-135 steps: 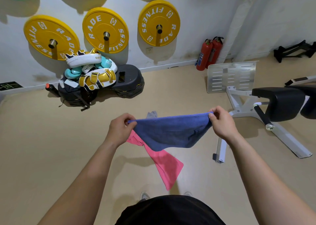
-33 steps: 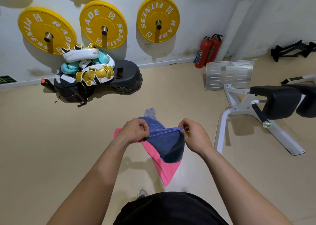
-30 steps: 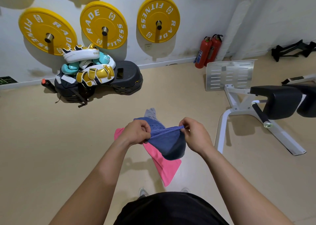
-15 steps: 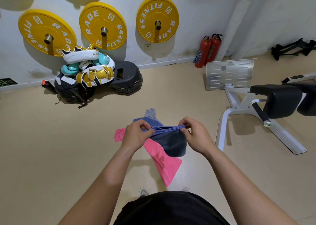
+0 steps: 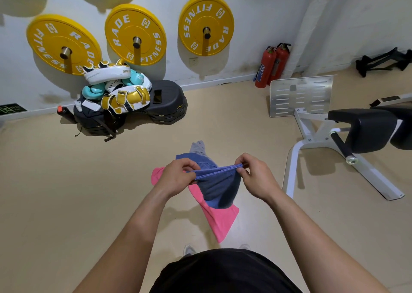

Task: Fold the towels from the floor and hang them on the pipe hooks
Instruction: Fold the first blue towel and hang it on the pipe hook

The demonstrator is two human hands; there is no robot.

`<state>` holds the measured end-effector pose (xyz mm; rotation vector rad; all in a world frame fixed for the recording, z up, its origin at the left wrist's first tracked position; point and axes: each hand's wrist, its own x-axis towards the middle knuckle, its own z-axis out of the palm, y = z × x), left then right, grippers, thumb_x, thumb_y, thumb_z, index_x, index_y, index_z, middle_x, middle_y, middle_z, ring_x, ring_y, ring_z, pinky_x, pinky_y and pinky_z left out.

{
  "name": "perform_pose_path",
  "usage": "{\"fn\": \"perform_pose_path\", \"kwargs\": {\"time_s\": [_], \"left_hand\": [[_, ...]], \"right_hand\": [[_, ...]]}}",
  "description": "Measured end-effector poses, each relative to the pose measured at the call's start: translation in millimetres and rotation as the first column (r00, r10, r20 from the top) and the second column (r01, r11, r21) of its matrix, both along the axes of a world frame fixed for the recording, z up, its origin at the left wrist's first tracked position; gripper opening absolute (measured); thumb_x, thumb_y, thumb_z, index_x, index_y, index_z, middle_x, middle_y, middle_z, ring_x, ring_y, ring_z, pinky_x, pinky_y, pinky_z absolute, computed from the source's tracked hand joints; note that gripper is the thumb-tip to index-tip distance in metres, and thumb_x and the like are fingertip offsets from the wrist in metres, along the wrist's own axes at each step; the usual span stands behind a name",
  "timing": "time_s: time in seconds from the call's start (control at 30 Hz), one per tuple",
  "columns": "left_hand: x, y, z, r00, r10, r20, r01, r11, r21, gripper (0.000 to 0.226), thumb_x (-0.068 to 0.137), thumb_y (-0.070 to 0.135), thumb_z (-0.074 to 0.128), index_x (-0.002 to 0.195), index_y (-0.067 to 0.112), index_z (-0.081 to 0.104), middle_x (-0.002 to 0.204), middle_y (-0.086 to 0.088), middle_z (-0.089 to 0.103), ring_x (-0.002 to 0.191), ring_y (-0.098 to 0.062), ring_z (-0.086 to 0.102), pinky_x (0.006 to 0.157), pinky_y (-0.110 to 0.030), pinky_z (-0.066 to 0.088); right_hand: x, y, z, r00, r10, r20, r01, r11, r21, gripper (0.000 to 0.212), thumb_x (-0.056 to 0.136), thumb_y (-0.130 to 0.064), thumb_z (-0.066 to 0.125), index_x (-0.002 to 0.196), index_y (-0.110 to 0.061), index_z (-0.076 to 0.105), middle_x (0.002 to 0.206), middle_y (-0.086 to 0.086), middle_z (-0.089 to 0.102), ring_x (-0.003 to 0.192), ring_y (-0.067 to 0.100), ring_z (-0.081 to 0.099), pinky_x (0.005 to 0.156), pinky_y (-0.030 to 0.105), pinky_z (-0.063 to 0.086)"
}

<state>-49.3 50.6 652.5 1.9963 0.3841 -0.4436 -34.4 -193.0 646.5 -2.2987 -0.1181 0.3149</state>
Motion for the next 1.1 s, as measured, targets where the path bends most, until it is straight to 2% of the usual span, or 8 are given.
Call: {"fn": "perform_pose_path", "kwargs": {"time_s": [0.13, 0.3, 0.5, 0.63, 0.7, 0.8, 0.9, 1.1], "left_hand": [[-7, -6, 4, 0.984, -0.178, 0.028, 0.175, 0.981, 0.085, 0.029, 0.074, 0.014, 0.076, 0.099, 0.026, 0.068, 0.086, 0.01, 0.07, 0.068, -0.001, 0.063, 0.071, -0.021, 0.051], [-2, -13, 5, 0.957, -0.097, 0.275, 0.048, 0.982, 0.18, 0.014, 0.077, 0.013, 0.075, 0.08, 0.026, 0.069, 0.075, 0.014, 0.067, 0.07, -0.001, 0.06, 0.068, -0.026, 0.05], [8, -25, 16, 0.943, 0.015, 0.332, 0.01, 0.997, -0.072, 0.005, 0.079, 0.028, 0.07, 0.083, 0.026, 0.067, 0.083, 0.005, 0.072, 0.081, -0.012, 0.067, 0.077, -0.029, 0.05], [12, -34, 22, 0.923, 0.055, 0.38, -0.016, 0.994, -0.105, 0.011, 0.084, 0.011, 0.074, 0.081, 0.019, 0.067, 0.079, 0.009, 0.071, 0.076, -0.007, 0.065, 0.073, -0.019, 0.05], [14, -34, 24, 0.923, 0.003, 0.385, 0.025, 0.997, -0.068, 0.015, 0.083, 0.011, 0.076, 0.078, 0.023, 0.068, 0.075, 0.009, 0.068, 0.069, -0.004, 0.059, 0.068, -0.013, 0.045], [15, -38, 27, 0.925, -0.055, 0.376, 0.076, 0.996, -0.041, 0.017, 0.081, 0.016, 0.078, 0.076, 0.029, 0.069, 0.071, 0.016, 0.066, 0.068, -0.005, 0.056, 0.064, -0.011, 0.043], [17, -40, 31, 0.919, -0.07, 0.388, 0.098, 0.994, -0.053, 0.012, 0.081, 0.019, 0.079, 0.079, 0.029, 0.072, 0.075, 0.015, 0.069, 0.069, -0.004, 0.058, 0.065, -0.014, 0.047], [13, -33, 34, 0.927, 0.03, 0.375, 0.061, 0.972, -0.229, 0.023, 0.073, 0.022, 0.077, 0.094, 0.024, 0.069, 0.09, 0.001, 0.075, 0.088, -0.02, 0.07, 0.079, -0.033, 0.056]], "right_hand": [[2, -2, 8, 1.0, -0.007, -0.014, 0.008, 0.996, 0.092, 0.015, 0.096, -0.012, 0.052, 0.09, -0.025, 0.056, 0.094, -0.009, 0.068, 0.094, 0.012, 0.062, 0.086, 0.034, 0.05], [9, -2, 18, 0.999, -0.031, -0.044, 0.035, 0.995, 0.089, 0.012, 0.097, -0.015, 0.051, 0.091, -0.025, 0.055, 0.086, 0.0, 0.067, 0.079, 0.019, 0.059, 0.073, 0.037, 0.048], [18, -2, 21, 0.981, -0.189, -0.038, 0.193, 0.973, 0.125, 0.023, 0.097, -0.008, 0.05, 0.111, -0.021, 0.063, 0.094, -0.004, 0.066, 0.081, 0.014, 0.06, 0.072, 0.024, 0.044], [19, -4, 34, 0.985, -0.149, -0.084, 0.158, 0.982, 0.105, 0.025, 0.083, -0.003, 0.046, 0.083, -0.022, 0.062, 0.078, -0.009, 0.063, 0.069, 0.012, 0.054, 0.058, 0.021, 0.041], [21, -9, 39, 0.99, -0.074, -0.122, 0.081, 0.996, 0.047, 0.015, 0.077, -0.015, 0.05, 0.083, -0.026, 0.058, 0.08, -0.01, 0.064, 0.073, 0.017, 0.059, 0.065, 0.031, 0.048], [23, -7, 54, 0.97, 0.18, -0.162, -0.189, 0.981, -0.042, 0.034, 0.07, -0.036, 0.056, 0.103, -0.038, 0.055, 0.093, -0.014, 0.062, 0.084, 0.013, 0.061, 0.075, 0.036, 0.052], [29, 6, 67, 0.931, 0.362, -0.036, -0.362, 0.913, -0.189, 0.027, 0.079, -0.045, 0.068, 0.099, -0.031, 0.058, 0.094, -0.005, 0.058, 0.086, 0.017, 0.055, 0.075, 0.038, 0.049], [40, 21, 88, 0.886, 0.456, 0.084, -0.449, 0.889, -0.093, 0.013, 0.087, -0.02, 0.066, 0.087, -0.028, 0.055, 0.083, -0.003, 0.064, 0.08, 0.022, 0.056, 0.072, 0.04, 0.048]]}}
